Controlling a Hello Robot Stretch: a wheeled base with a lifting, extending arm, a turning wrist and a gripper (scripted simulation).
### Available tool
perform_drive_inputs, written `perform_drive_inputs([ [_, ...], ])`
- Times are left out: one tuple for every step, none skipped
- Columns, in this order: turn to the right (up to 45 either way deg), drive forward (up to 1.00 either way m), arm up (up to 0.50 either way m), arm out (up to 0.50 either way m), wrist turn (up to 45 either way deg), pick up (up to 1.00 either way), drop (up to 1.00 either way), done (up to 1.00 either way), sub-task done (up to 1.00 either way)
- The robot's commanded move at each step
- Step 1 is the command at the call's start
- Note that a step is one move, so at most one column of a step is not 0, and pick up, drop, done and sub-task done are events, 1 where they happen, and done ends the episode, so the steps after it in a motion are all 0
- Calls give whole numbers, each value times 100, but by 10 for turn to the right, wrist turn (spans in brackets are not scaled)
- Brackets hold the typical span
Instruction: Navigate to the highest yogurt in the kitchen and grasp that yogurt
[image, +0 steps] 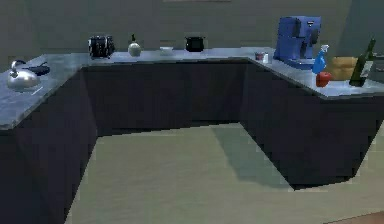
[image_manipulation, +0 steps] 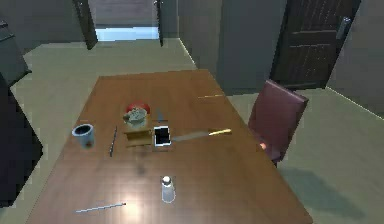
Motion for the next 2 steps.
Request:
perform_drive_inputs([
  [450,0,0,0,0,0,0,0,0],
  [-450,0,0,0,0,0,0,0,0],
])
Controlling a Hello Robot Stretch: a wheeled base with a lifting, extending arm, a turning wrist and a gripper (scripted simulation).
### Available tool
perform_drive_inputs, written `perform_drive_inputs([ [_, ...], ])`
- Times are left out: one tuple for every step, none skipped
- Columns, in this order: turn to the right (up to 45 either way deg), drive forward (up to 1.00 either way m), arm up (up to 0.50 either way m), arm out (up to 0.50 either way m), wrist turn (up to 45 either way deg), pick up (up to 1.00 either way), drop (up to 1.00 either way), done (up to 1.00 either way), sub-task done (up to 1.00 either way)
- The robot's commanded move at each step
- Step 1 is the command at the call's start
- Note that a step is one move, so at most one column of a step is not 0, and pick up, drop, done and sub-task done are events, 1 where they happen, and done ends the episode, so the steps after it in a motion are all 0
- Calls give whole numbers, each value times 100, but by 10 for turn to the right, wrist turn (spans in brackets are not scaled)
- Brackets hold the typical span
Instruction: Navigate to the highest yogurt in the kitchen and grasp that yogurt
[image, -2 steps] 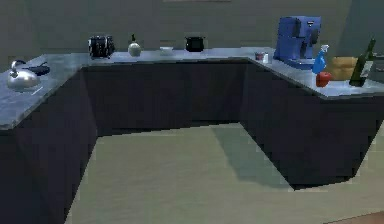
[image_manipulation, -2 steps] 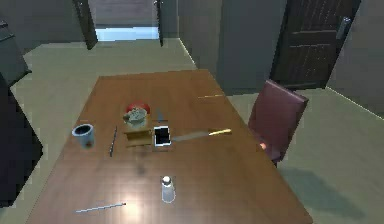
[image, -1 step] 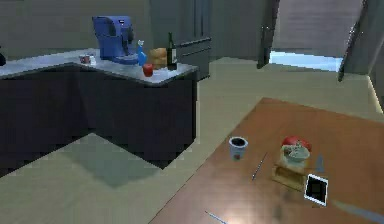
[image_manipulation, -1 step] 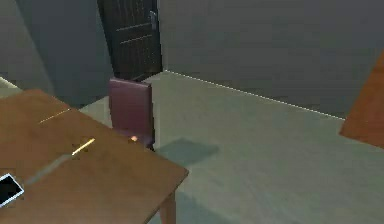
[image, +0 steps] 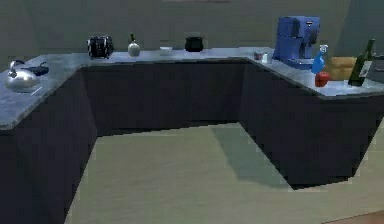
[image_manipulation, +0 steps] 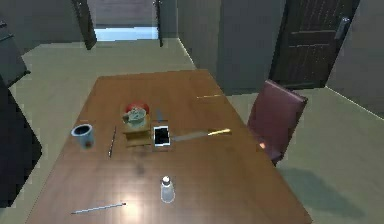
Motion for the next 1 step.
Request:
perform_drive_inputs([
  [-90,0,0,0,0,0,0,0,0],
])
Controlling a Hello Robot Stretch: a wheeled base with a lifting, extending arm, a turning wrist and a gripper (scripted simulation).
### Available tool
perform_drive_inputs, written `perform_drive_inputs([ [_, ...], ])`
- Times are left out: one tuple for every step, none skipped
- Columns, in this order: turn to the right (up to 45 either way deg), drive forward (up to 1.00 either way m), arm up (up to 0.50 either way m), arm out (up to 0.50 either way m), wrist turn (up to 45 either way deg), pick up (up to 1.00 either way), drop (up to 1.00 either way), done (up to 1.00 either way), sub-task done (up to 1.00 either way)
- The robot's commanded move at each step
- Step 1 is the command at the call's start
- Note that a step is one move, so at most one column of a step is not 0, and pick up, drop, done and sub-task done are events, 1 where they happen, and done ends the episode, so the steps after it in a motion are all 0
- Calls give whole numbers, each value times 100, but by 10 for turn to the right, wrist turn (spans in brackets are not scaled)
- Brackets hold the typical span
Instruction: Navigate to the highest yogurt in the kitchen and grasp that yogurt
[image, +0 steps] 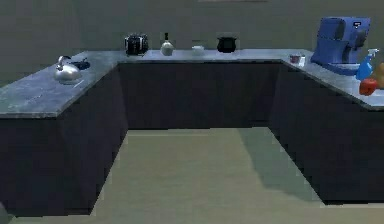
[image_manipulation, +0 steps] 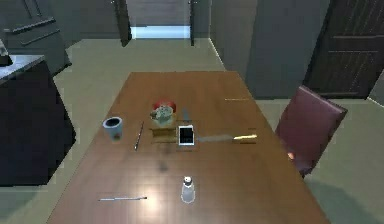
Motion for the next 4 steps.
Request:
perform_drive_inputs([
  [0,55,0,0,0,0,0,0,0],
  [390,0,0,0,0,0,0,0,0],
  [0,100,0,0,0,0,0,0,0],
  [30,0,0,0,0,0,0,0,0],
])
